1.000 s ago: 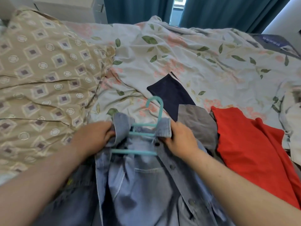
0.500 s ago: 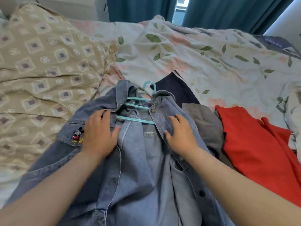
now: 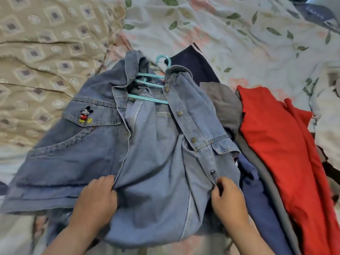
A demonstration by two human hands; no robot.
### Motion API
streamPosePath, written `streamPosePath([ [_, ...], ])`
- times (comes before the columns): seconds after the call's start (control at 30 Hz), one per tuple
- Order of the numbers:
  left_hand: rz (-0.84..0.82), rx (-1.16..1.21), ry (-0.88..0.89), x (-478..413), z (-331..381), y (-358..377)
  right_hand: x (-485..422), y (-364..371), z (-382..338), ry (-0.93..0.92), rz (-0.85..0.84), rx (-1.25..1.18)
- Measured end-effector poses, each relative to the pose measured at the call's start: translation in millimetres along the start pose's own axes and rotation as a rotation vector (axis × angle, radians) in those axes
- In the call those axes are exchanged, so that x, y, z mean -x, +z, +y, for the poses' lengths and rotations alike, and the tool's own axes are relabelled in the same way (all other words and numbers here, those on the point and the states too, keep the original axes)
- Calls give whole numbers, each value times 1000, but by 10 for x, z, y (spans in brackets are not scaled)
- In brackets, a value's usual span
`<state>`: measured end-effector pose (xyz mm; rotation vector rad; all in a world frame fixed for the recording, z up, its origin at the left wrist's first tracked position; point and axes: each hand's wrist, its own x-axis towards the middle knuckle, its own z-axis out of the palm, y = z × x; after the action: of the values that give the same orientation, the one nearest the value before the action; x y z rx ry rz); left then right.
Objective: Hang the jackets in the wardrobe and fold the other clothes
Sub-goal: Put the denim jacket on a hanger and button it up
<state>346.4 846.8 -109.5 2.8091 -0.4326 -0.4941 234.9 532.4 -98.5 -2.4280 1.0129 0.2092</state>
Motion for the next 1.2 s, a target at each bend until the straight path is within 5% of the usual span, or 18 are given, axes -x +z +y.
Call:
streamPosePath([
  [0.17, -44, -107, 70, 334, 93, -269, 162, -326, -358, -49, -157, -156],
  [0.33, -185, -140, 45, 763, 18, -102, 382, -43, -819, 160, -783, -827],
  [0.47, -417, 74, -31, 810, -130, 36, 368, 453, -975, 389, -797, -879],
  [0.57, -292, 282, -67, 694, -220, 41, 278, 635, -938, 411, -635, -776],
  [0.63, -255, 303, -72, 604, -244, 29, 274, 690, -893, 255, -517, -551],
  [0.83, -264, 166, -22, 407, -72, 71, 496, 516, -921, -468, -260, 5],
  [0.93, -274, 124, -87, 418, 12, 183, 778, 543, -1024, -947, -469, 289],
  [1.2, -301, 127, -114, 446, 101, 222, 514, 660, -1034, -656, -625, 458],
])
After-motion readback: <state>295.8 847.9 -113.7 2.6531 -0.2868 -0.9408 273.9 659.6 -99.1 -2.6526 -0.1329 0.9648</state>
